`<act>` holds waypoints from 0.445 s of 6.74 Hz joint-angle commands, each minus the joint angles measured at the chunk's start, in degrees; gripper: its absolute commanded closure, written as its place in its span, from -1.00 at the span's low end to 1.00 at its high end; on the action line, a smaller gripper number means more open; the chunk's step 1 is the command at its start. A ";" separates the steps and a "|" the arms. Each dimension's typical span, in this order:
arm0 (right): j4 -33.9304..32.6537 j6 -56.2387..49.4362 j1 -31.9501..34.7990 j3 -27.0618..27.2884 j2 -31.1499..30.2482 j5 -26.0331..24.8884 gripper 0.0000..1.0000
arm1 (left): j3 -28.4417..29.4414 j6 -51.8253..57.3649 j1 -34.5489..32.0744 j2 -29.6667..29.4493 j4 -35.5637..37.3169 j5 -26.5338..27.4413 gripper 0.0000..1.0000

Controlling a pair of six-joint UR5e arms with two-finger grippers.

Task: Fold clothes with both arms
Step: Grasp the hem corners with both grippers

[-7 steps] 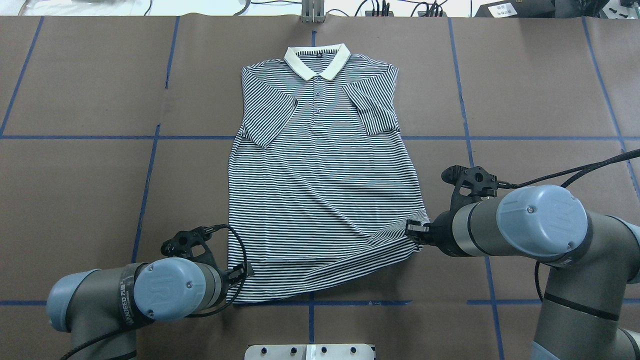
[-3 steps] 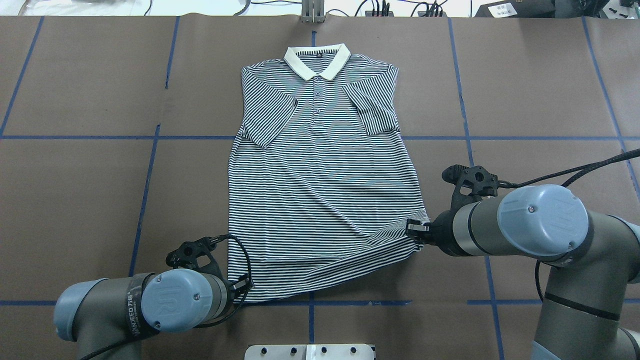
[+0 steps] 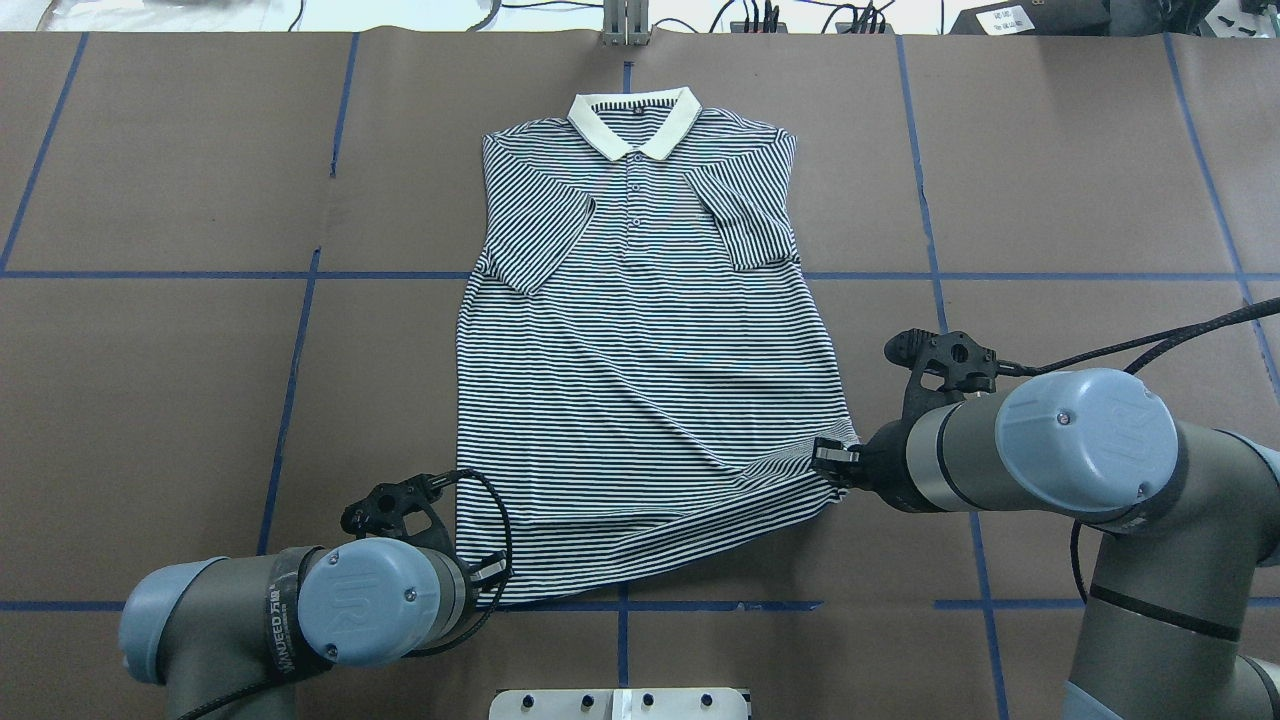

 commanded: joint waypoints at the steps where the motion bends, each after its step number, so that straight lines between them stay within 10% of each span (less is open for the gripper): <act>1: 0.00 0.00 -0.08 0.00 0.09 0.00 1.00 | -0.13 0.18 0.32 -1.07 0.72 -0.07 1.00; 3: 0.00 0.00 0.00 0.09 -0.18 0.09 1.00 | -2.23 0.44 -0.29 -0.73 0.80 -0.07 1.00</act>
